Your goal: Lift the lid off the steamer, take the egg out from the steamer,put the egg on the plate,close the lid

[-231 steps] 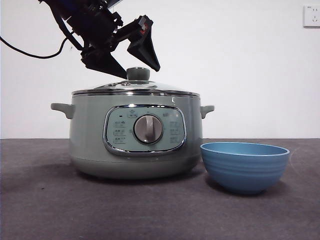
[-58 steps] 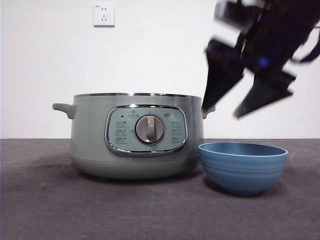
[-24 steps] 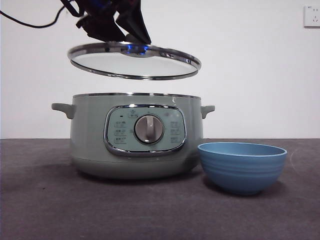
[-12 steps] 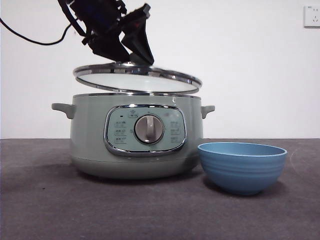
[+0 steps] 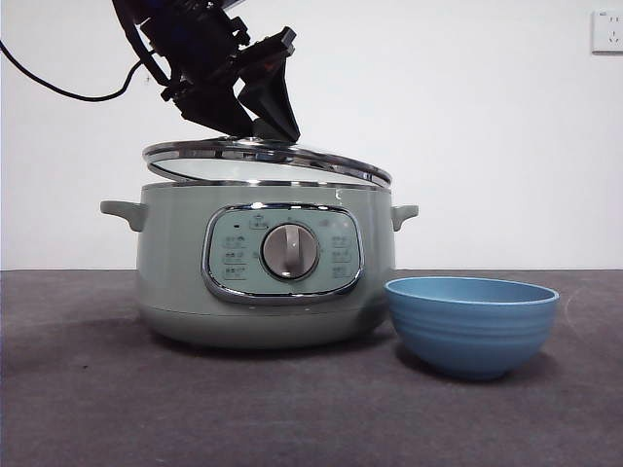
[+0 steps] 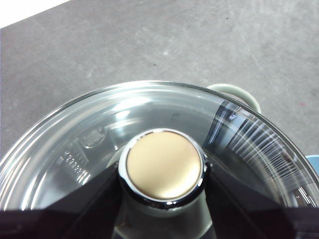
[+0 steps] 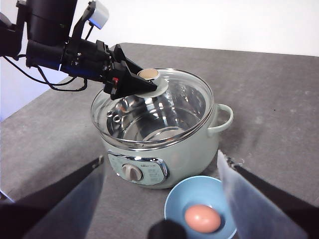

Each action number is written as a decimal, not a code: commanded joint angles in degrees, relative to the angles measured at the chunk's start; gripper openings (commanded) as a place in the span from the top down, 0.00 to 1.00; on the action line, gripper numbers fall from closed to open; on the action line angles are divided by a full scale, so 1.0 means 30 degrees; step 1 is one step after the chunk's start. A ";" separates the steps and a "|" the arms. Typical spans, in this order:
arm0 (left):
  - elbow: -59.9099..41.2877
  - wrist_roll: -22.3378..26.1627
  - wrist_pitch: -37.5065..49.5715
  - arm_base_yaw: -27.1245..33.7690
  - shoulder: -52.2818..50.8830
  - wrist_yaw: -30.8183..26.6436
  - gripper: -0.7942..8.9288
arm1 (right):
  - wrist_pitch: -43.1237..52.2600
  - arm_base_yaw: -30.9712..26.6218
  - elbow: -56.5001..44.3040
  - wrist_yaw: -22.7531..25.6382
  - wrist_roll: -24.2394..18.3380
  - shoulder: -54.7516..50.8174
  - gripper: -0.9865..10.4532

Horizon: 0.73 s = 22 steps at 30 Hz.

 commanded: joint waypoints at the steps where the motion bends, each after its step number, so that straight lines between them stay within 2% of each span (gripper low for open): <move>1: 0.0328 0.0233 0.0481 0.0102 -0.0058 0.0044 0.93 | 0.0109 0.0036 -0.0146 0.0058 0.0175 -0.0044 0.58; 22: 0.0328 0.0219 -0.0947 0.0095 0.0590 0.0102 0.93 | 0.0102 0.0036 -0.0146 0.0044 0.0182 -0.0044 0.58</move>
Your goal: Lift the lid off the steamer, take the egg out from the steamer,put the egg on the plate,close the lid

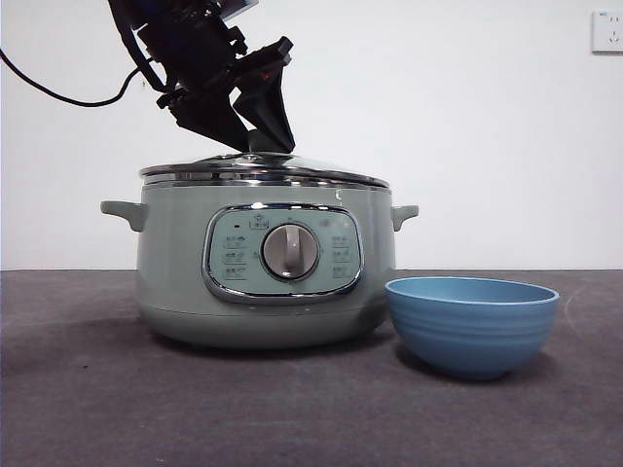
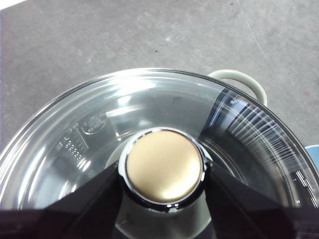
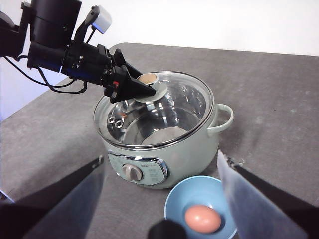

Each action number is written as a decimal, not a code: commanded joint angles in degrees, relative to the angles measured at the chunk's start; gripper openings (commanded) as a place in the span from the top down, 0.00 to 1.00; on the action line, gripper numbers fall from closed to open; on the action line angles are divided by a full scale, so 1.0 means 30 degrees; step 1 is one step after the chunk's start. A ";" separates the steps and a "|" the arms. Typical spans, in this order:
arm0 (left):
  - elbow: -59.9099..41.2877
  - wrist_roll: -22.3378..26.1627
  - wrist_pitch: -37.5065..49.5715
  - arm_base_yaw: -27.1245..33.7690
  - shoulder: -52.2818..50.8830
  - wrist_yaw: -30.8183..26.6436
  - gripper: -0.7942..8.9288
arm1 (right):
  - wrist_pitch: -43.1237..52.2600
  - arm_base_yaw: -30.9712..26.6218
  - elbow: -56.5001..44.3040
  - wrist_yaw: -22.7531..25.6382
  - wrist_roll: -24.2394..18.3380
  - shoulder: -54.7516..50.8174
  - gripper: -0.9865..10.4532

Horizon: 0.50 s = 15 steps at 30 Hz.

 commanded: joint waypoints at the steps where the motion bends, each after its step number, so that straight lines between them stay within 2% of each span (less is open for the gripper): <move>1: 0.0168 0.0219 -0.0248 0.0015 0.0452 0.0117 0.93 | 0.0095 0.0044 -0.0146 0.0044 0.0182 -0.0036 0.58; 6: 0.0168 0.0226 -0.1115 0.0015 0.0984 0.0036 0.92 | 0.0066 0.0044 -0.0146 0.0029 0.0189 -0.0036 0.58; 15: 0.0168 0.0226 -0.0787 0.0015 0.1078 0.0029 0.92 | -0.0393 0.0044 -0.0146 -0.0029 0.0197 -0.0044 0.58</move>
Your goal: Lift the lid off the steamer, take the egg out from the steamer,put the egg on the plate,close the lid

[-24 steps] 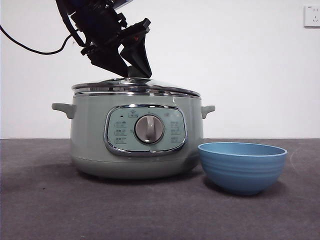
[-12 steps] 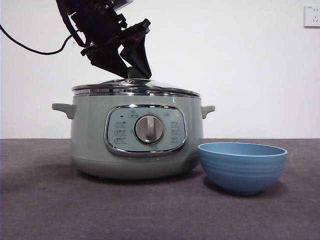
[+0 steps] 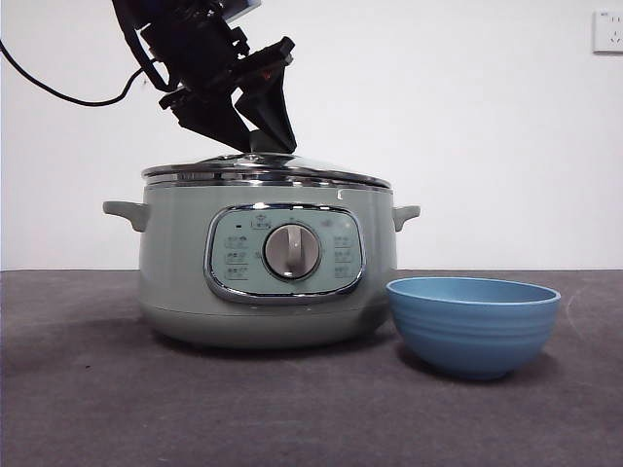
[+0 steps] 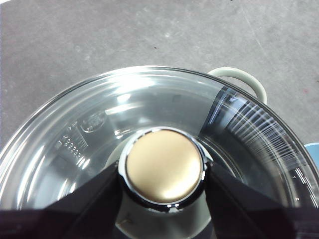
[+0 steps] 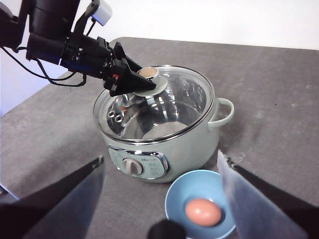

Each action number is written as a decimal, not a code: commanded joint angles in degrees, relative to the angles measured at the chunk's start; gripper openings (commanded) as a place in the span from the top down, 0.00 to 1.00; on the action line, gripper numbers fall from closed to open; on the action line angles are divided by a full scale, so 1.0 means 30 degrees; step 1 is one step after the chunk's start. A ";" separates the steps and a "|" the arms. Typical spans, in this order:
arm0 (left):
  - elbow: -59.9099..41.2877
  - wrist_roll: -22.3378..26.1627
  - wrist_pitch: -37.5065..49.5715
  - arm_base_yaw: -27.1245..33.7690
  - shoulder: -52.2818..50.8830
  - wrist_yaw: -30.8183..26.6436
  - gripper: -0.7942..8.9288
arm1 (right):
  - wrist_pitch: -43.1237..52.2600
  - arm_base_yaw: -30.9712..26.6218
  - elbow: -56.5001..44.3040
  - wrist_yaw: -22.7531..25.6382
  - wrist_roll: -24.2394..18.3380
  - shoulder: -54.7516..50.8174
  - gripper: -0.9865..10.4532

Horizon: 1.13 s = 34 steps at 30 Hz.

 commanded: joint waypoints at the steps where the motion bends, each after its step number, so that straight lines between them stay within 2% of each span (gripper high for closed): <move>1: -0.0270 0.0211 -0.0350 0.0015 0.0736 -0.0015 0.92 | 0.0036 0.0044 -0.0146 -0.0015 0.0197 -0.0051 0.58; 6: -0.0270 0.0204 -0.0889 0.0015 0.0736 0.0007 0.91 | 0.0036 0.0044 -0.0146 -0.0029 0.0189 -0.0051 0.58; 7: -0.0270 0.0204 -0.1071 0.0015 0.0736 0.0007 0.87 | 0.0036 0.0044 -0.0146 -0.0029 0.0189 -0.0051 0.58; 11: -0.0270 0.0204 -0.1617 0.0015 0.0736 0.0007 0.53 | 0.0036 0.0044 -0.0146 -0.0058 0.0189 -0.0051 0.58; 13: -0.0270 0.0204 -0.1763 0.0015 0.0736 0.0000 0.45 | 0.0036 0.0044 -0.0146 -0.0066 0.0189 -0.0051 0.58; 25: -0.0262 0.0204 -0.1741 0.0153 -0.0153 -0.0036 0.46 | 0.0029 0.0044 -0.0146 -0.0080 0.0182 -0.0051 0.58; 34: -0.0262 0.0197 -0.2295 0.0189 -0.3934 -0.0211 0.46 | -0.0036 0.0044 -0.0146 -0.0080 0.0102 -0.0051 0.58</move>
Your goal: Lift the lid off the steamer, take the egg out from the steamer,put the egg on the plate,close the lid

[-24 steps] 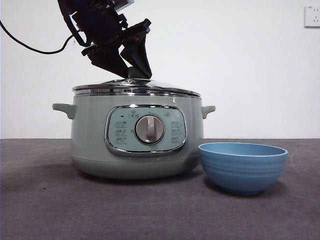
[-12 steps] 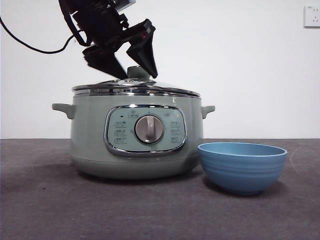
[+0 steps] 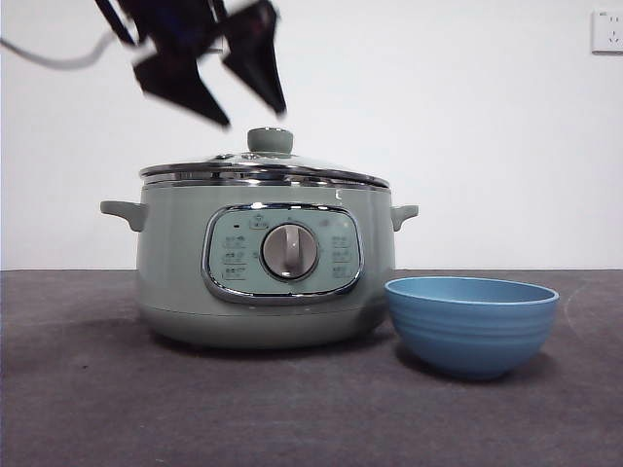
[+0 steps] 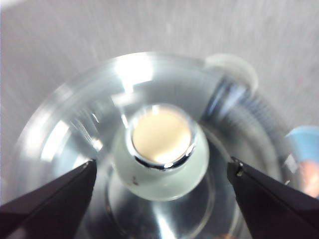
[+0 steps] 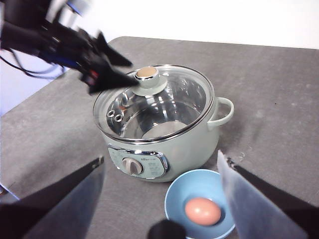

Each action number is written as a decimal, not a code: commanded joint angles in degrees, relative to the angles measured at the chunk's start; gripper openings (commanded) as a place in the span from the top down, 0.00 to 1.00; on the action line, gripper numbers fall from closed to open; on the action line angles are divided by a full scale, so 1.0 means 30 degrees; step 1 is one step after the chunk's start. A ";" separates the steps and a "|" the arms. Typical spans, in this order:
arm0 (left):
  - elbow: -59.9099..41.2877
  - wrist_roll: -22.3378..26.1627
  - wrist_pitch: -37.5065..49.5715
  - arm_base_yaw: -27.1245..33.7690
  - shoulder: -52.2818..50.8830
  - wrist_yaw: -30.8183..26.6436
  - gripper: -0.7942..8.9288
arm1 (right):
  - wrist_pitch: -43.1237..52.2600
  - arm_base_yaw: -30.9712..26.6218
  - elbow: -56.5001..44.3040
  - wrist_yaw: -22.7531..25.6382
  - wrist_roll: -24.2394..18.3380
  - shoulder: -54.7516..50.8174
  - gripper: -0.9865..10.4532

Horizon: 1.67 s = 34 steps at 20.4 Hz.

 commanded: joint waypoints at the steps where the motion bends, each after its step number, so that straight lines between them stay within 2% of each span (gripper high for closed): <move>1: -0.0080 -0.0189 -0.0641 0.0036 -0.1931 0.0066 0.46 | -0.0080 0.0044 -0.0146 -0.0044 0.0109 -0.0036 0.58; 5: -0.0080 -0.0350 -0.2929 -0.0022 -0.4357 0.0408 0.46 | -0.0721 0.0044 -0.0146 -0.0080 0.0102 -0.0036 0.58; 12: -0.0080 -0.1311 -0.8320 -0.0015 -0.8488 0.0583 0.47 | -0.2667 0.0044 -0.0146 -0.2047 0.0102 -0.0036 0.58; 19: -0.0080 -0.1792 -1.1956 -0.0015 -1.1030 0.2827 0.47 | -0.4226 0.0058 -0.0146 -0.2186 0.0109 -0.0036 0.59; 21: -0.0080 -0.1785 -1.2786 -0.0015 -1.1373 0.3177 0.47 | -0.4590 0.0058 -0.0146 -0.3140 0.0109 -0.0036 0.59; 23: -0.0080 -0.1749 -1.3435 -0.0015 -1.1497 0.3504 0.55 | -0.4874 0.0058 -0.0146 -0.4167 0.0117 -0.0036 0.66; 27: -0.0080 -0.1712 -1.4265 -0.0015 -1.1504 0.3883 0.91 | -0.4969 0.0058 -0.0146 -0.5537 0.0117 -0.0036 0.85; 28: -0.0080 -0.1690 -1.4280 -0.0015 -1.1504 0.3869 0.94 | -0.4969 0.0058 -0.0146 -0.5690 0.0117 -0.0036 0.88; 29: -0.0080 -0.1683 -1.4280 -0.0015 -1.1504 0.3883 0.92 | -0.4976 0.0058 -0.0146 -0.5850 0.0117 -0.0036 0.92; 34: -0.0080 -0.1683 -1.4265 -0.0015 -1.1497 0.3854 0.92 | -0.4983 0.0058 -0.0146 -0.5894 0.0117 -0.0036 0.92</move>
